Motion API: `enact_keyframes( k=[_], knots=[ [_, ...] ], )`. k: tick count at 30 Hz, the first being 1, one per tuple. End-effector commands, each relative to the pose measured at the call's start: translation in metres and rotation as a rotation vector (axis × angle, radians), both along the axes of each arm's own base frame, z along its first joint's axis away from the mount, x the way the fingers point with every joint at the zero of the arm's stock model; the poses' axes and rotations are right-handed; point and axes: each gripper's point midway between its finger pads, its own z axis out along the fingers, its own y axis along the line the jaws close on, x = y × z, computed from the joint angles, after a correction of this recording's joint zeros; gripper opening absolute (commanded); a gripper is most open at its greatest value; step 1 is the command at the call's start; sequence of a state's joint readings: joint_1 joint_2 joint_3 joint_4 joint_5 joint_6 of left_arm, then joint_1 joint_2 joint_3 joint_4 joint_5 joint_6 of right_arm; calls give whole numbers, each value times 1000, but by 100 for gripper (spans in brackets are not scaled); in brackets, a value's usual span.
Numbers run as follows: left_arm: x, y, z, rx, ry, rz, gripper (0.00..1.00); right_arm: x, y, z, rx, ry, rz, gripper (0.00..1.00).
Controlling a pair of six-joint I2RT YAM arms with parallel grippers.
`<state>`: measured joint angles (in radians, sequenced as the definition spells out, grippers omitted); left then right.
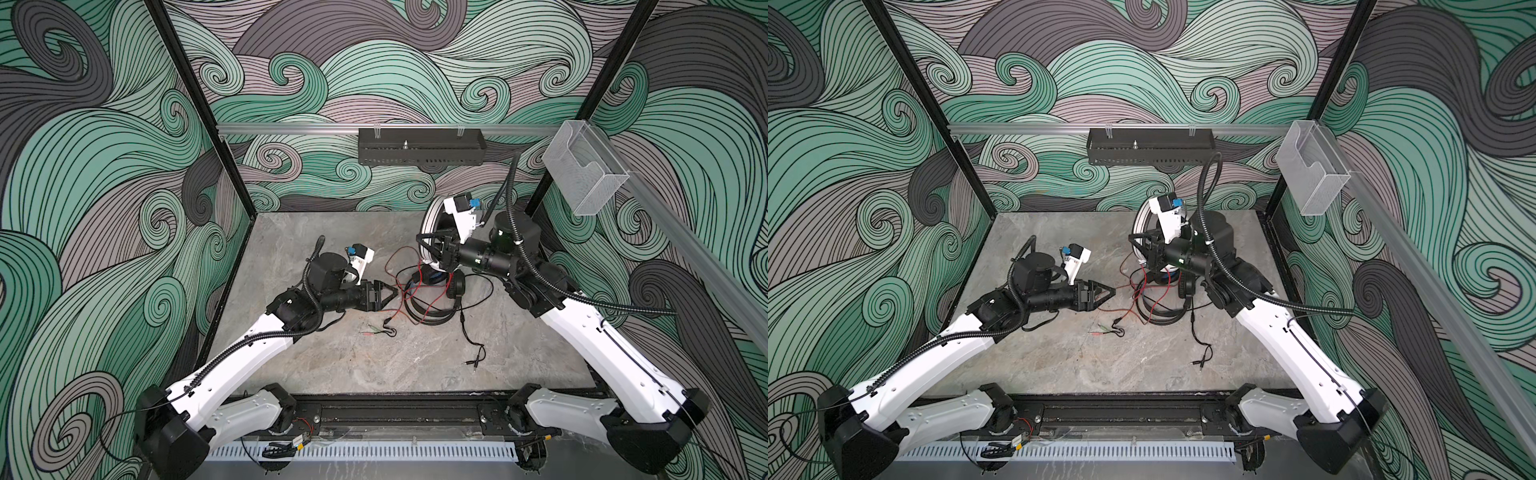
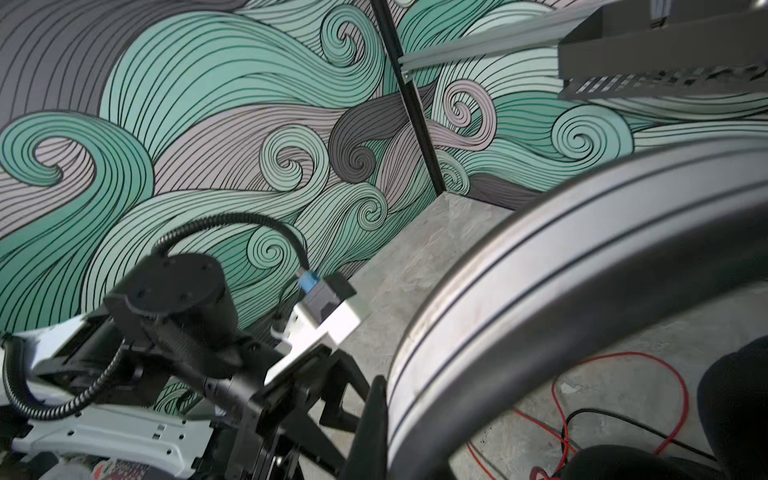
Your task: Wrap the headphones
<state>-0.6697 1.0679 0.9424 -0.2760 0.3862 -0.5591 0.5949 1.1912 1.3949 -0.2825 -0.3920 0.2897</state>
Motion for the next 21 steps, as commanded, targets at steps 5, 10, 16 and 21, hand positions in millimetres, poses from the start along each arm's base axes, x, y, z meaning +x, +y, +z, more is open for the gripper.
enact_keyframes(
  k=[5, 10, 16, 21],
  knots=[
    [18, -4, 56, -18, -209, 32, 66, -5, -6, 105, 167, -189, -12, 0],
    [33, -12, 79, -11, -301, 35, 76, -10, -1, 116, 199, -189, 30, 0],
    [38, -40, 77, -45, -282, -34, 82, -14, 2, 117, 198, -186, 58, 0],
    [46, -52, 71, -43, -269, -20, 78, -17, 1, 116, 209, -182, 65, 0]
  ],
)
